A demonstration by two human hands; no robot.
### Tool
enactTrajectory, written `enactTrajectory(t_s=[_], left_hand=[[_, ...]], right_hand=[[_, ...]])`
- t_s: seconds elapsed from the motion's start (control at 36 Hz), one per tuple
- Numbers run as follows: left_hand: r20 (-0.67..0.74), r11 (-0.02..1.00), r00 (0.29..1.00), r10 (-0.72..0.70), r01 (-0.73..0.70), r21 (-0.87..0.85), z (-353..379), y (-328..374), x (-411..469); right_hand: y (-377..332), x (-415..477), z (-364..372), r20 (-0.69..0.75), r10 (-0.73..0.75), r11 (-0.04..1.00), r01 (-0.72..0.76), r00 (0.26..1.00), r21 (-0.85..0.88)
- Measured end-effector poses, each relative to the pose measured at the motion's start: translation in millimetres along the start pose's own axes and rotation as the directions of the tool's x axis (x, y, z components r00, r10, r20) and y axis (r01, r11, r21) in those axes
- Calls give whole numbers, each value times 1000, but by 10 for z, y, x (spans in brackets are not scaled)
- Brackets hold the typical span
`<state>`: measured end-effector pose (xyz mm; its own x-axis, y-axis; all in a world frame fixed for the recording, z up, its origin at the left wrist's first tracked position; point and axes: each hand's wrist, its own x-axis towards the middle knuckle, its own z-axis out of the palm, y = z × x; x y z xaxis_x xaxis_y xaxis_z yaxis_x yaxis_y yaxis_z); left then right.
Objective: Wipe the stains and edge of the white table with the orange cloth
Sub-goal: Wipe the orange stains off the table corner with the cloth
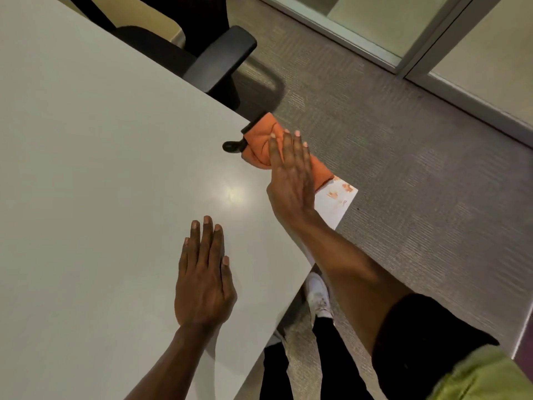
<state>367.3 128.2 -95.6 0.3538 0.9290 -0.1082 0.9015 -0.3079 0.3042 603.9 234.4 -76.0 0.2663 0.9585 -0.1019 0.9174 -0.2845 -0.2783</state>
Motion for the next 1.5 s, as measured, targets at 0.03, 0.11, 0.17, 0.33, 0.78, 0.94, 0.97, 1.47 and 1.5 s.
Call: enactTrajectory(t_s=[0.03, 0.11, 0.17, 0.33, 0.78, 0.94, 0.97, 1.47, 1.5], left_hand=[[0, 1000, 1000, -4, 4, -5, -1, 3, -1], [-2, 1000, 1000, -6, 6, -8, -4, 4, -7], [-8, 1000, 1000, 0, 0, -10, 0, -4, 1], [-22, 1000, 1000, 18, -18, -18, 2, -12, 6], [1, 1000, 1000, -2, 2, -15, 5, -4, -1], [-2, 1000, 1000, -1, 1, -23, -7, 1, -9], [-6, 1000, 1000, 2, -2, -24, -6, 1, -5], [-16, 1000, 1000, 7, -7, -12, -2, 11, -9], [-16, 1000, 1000, 7, -7, -12, -6, 13, -11]], right_hand=[[-10, -36, 4, 7, -5, 1000, 5, 1000, 4], [-19, -266, 17, 42, -30, 999, 30, 999, 11], [-13, -548, 28, 31, -52, 999, 53, 998, -7], [85, -1632, 186, -89, -82, 997, 82, 993, -2], [130, -193, 75, -101, 46, 998, -42, 994, 50], [127, -468, 70, -102, 7, 999, -4, 995, 31], [121, -614, 72, -94, -4, 1000, 7, 996, 23], [602, -943, 98, -181, 15, 1000, -10, 983, 26], [643, -816, 72, -181, 18, 1000, -16, 983, 13]])
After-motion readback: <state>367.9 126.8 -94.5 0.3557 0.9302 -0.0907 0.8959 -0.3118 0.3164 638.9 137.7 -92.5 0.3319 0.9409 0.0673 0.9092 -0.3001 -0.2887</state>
